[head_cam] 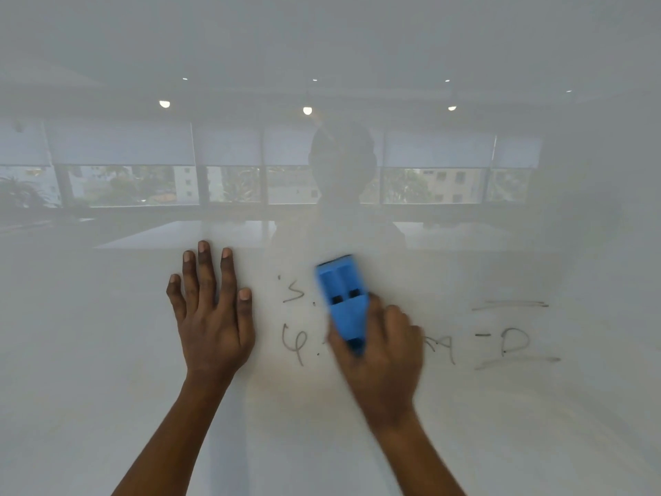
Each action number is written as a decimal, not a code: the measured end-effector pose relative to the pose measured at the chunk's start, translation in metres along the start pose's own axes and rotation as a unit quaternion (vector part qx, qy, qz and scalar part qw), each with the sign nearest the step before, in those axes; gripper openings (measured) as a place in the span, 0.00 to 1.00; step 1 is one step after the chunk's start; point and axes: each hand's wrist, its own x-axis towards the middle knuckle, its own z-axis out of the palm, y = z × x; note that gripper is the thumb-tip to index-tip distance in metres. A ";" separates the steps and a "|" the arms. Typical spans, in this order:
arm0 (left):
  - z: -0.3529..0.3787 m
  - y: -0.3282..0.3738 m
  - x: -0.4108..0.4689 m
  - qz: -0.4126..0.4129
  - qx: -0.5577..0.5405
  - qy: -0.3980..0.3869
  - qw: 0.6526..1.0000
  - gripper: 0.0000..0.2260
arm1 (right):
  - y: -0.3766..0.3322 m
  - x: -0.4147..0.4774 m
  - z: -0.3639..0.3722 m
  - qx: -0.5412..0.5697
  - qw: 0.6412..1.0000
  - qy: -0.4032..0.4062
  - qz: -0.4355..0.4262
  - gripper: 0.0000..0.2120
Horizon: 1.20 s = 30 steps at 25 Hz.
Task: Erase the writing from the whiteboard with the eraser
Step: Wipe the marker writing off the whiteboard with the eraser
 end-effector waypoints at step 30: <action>0.002 0.006 -0.002 -0.001 0.000 0.019 1.000 0.27 | 0.061 -0.010 -0.018 0.031 0.980 0.060 0.185 0.28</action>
